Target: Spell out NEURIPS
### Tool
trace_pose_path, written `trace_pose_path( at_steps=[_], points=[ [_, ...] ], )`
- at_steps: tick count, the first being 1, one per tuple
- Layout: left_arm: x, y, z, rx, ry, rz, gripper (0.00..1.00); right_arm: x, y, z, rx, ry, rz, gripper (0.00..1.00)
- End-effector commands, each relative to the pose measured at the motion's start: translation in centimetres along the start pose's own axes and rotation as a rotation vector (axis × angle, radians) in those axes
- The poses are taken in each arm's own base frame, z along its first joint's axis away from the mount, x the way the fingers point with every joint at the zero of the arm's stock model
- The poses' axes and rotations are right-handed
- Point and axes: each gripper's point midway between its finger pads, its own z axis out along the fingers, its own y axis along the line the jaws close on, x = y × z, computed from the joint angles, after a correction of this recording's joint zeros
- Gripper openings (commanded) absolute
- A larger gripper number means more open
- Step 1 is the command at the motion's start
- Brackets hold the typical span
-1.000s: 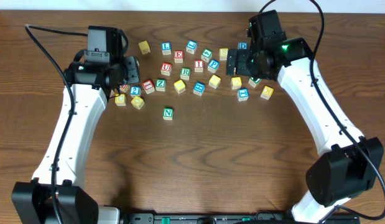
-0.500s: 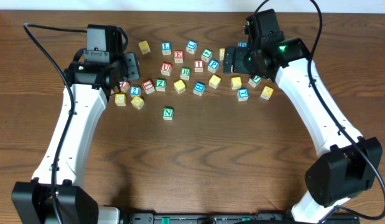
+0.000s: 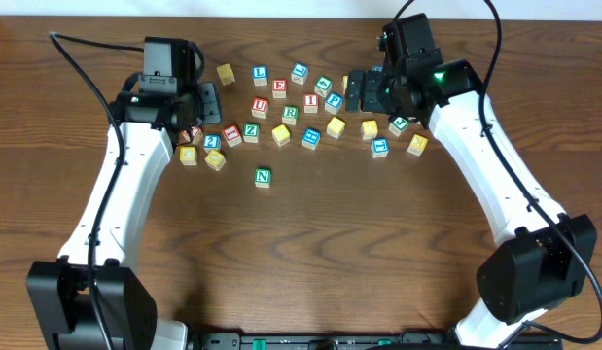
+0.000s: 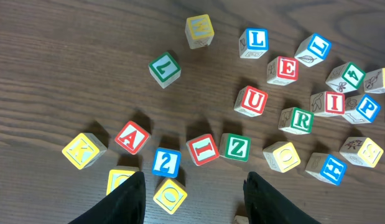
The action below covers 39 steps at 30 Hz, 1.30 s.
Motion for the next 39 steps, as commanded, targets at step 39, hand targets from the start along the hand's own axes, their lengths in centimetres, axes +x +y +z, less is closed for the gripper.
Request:
trace_pose_path(
  at_steps=[39],
  points=[
    [-0.2,-1.0,0.0,0.009,0.0,0.04,0.5,0.4,0.0,-0.1,0.015,0.018,-0.003,0.99]
  ],
)
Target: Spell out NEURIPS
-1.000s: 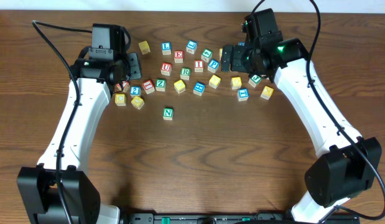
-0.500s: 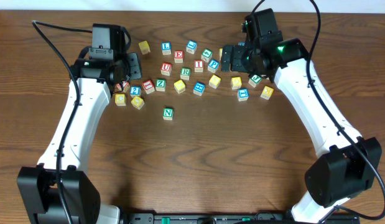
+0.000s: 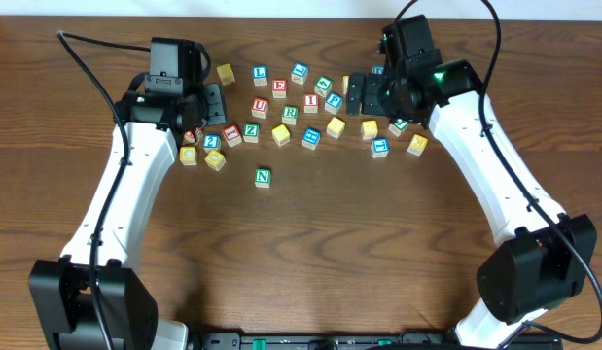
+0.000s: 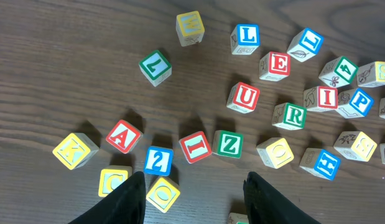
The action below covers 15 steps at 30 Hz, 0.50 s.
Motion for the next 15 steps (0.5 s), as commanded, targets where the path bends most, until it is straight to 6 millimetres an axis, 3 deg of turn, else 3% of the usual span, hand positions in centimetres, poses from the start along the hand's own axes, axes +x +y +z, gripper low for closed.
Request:
trace_pose_path(
  at_steps=[1,15],
  points=[
    [-0.52,-0.06,0.0,-0.003,-0.006,0.021,0.5,-0.2,0.34,-0.1,0.003,-0.009,-0.006,0.99],
    [-0.51,-0.05,0.0,-0.004,-0.006,0.021,0.5,-0.19,0.8,-0.08,-0.004,-0.014,-0.014,0.98]
  ],
)
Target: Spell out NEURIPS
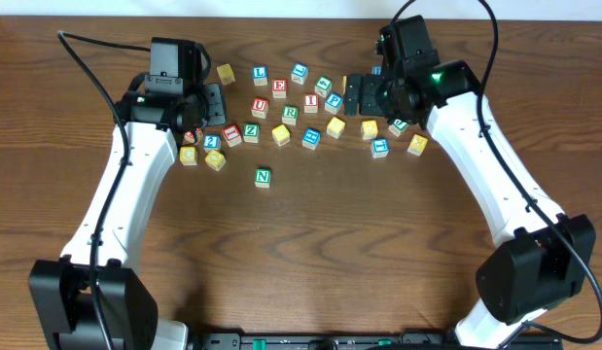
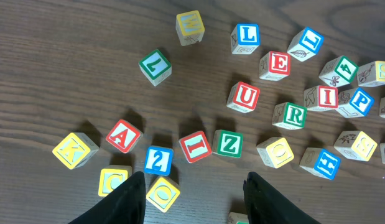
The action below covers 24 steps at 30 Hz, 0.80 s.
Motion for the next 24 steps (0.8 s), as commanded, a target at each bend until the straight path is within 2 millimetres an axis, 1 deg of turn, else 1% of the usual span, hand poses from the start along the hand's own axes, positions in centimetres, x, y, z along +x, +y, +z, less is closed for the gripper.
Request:
trace_pose_path(
  at_steps=[1,8,16,20,24],
  points=[
    [-0.5,-0.1,0.0,-0.003,-0.007,0.021,0.5,-0.3,0.4,-0.1,0.002,-0.015,-0.005,0.98],
    [-0.6,-0.1,0.0,-0.003,-0.009,0.021,0.5,-0.7,0.5,-0.1,-0.004,-0.028,-0.006,0.99],
    [-1.2,-0.2,0.1,0.003,-0.034,0.021,0.5,-0.7,0.5,-0.1,-0.005,-0.031,-0.006,0.99],
    [-1.1,-0.2,0.7,0.001,-0.025,0.021,0.5,-0.7,0.5,-0.1,-0.004,-0.031,-0.006,0.99],
    [-0.5,-0.4,1.8,0.0,0.002,0.027,0.5,-1.0,0.7,-0.1,-0.01,-0.044,-0.007,0.99]
  ],
)
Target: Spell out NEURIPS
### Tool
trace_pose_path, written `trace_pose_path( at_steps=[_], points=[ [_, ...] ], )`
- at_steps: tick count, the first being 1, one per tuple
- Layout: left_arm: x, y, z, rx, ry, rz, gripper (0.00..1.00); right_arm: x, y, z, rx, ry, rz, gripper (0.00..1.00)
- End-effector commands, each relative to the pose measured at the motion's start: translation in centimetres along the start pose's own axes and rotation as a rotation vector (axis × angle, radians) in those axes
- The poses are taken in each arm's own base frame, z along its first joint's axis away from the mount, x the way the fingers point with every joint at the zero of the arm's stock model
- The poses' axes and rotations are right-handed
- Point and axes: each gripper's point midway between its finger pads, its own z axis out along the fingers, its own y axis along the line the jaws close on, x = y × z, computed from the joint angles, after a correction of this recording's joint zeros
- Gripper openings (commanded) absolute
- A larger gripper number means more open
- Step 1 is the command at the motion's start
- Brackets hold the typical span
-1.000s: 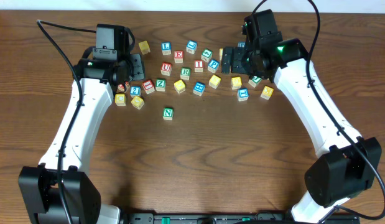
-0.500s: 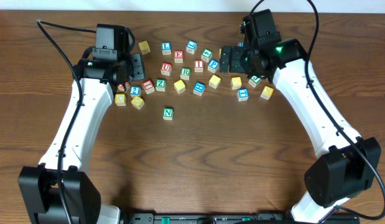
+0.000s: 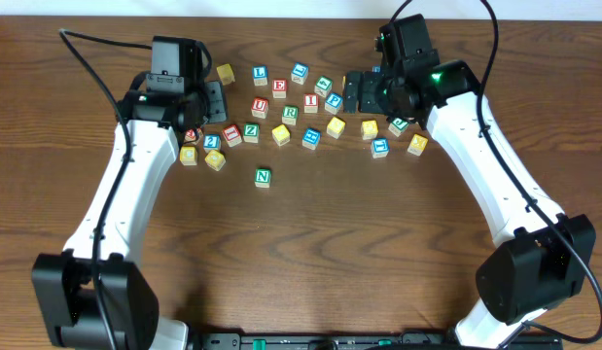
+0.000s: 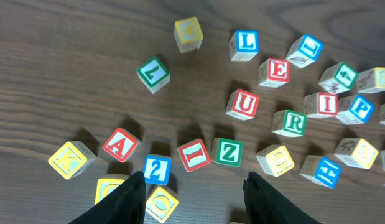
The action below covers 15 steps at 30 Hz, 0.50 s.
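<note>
Lettered wooden blocks lie scattered across the far part of the table. A green N block [image 3: 263,176] sits alone, nearer than the rest. In the left wrist view I see the red E [image 4: 277,71], red U [image 4: 244,104], green R [image 4: 292,122], red I [image 4: 323,104] and blue P [image 4: 360,109]. My left gripper [image 4: 195,202] hangs open above the left side of the cluster with nothing between its fingers; in the overhead view this left gripper [image 3: 211,100] is left of the U. My right gripper [image 3: 353,92] hovers beside the P block [image 3: 333,100], apparently open and empty.
Other blocks around the left gripper: red A [image 4: 119,145], yellow K [image 4: 69,158], blue 2 [image 4: 156,169], a second red I [image 4: 194,155], green Z [image 4: 227,152], yellow O [image 4: 276,159]. More blocks lie under the right arm [image 3: 378,146]. The wood table [image 3: 310,262] stretches toward me.
In the left wrist view the blocks have slid slightly down the frame and are blurred, so my left gripper has shifted a little away from me. No block has changed place.
At first my left gripper hung lower over the A, 2 and Z blocks. Later its view had widened to take in more of the cluster, and it has stayed open and empty. My right gripper has edged slightly left near the P. No block has moved.
</note>
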Motion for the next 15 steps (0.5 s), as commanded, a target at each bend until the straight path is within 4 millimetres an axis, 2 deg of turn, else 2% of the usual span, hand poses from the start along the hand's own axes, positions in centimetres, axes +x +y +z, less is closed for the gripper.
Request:
trace_pose_path(
  at_steps=[1,5,10,15],
  points=[
    [0.1,-0.4,1.3,-0.003,0.02,0.03,0.5,-0.5,0.5,-0.1,-0.002,-0.023,-0.006,0.99],
    [0.0,-0.8,2.2,0.002,0.019,0.037,0.5,-0.9,0.6,-0.1,-0.008,-0.038,-0.007,0.99],
    [-1.2,-1.1,2.2,0.015,-0.033,0.038,0.5,-1.4,0.8,-0.1,-0.017,-0.059,-0.007,0.99],
    [-1.4,-1.2,2.2,0.017,-0.038,0.038,0.5,-1.8,1.0,-0.2,-0.024,-0.074,-0.008,0.99]
  ],
)
